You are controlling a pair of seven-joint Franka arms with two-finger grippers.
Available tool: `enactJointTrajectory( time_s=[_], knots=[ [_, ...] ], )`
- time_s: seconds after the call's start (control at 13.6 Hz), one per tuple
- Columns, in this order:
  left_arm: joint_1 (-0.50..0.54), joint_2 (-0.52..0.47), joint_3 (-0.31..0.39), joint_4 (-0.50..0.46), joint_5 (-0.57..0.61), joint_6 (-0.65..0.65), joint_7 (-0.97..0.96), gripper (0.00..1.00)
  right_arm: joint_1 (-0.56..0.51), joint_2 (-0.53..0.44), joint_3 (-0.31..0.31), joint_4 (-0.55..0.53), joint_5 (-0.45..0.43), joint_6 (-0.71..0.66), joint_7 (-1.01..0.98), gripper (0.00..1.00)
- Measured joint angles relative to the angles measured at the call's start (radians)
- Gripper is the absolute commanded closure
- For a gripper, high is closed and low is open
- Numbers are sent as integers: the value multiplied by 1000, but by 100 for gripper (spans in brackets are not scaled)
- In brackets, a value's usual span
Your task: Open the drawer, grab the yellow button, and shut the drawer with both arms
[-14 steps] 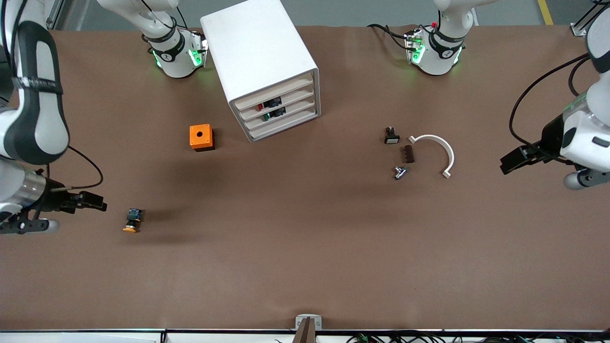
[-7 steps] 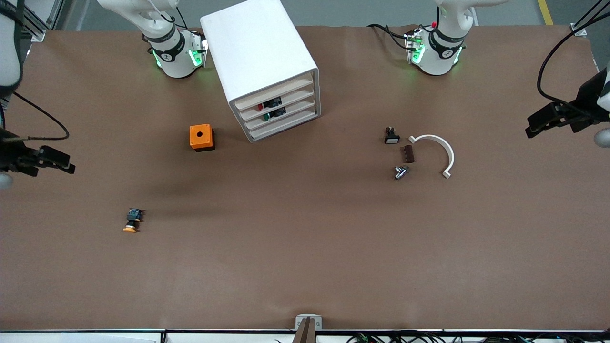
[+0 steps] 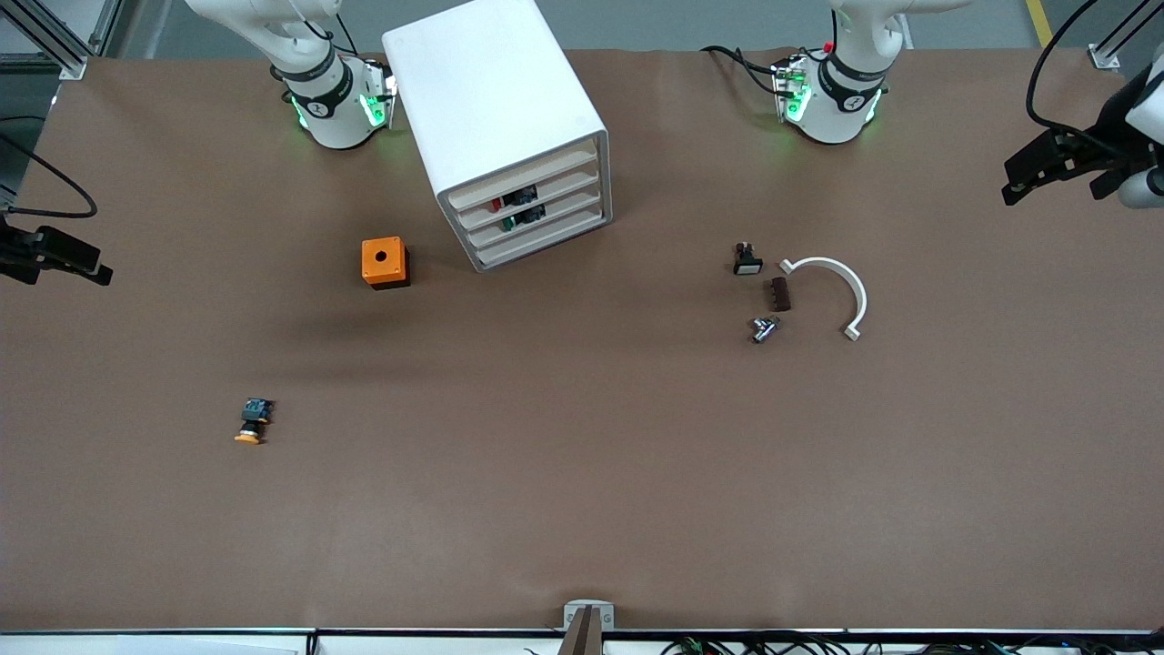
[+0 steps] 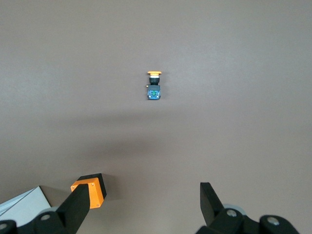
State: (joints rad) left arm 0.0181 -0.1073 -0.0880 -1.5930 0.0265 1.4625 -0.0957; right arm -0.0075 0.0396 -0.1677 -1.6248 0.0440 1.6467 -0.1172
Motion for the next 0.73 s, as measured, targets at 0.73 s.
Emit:
enactJointTrajectory(
  time_s=[0.73],
  knots=[
    [-2, -73, 1, -109, -7, 61, 0, 0, 59, -94, 29, -48, -49, -14, 113, 0]
  ],
)
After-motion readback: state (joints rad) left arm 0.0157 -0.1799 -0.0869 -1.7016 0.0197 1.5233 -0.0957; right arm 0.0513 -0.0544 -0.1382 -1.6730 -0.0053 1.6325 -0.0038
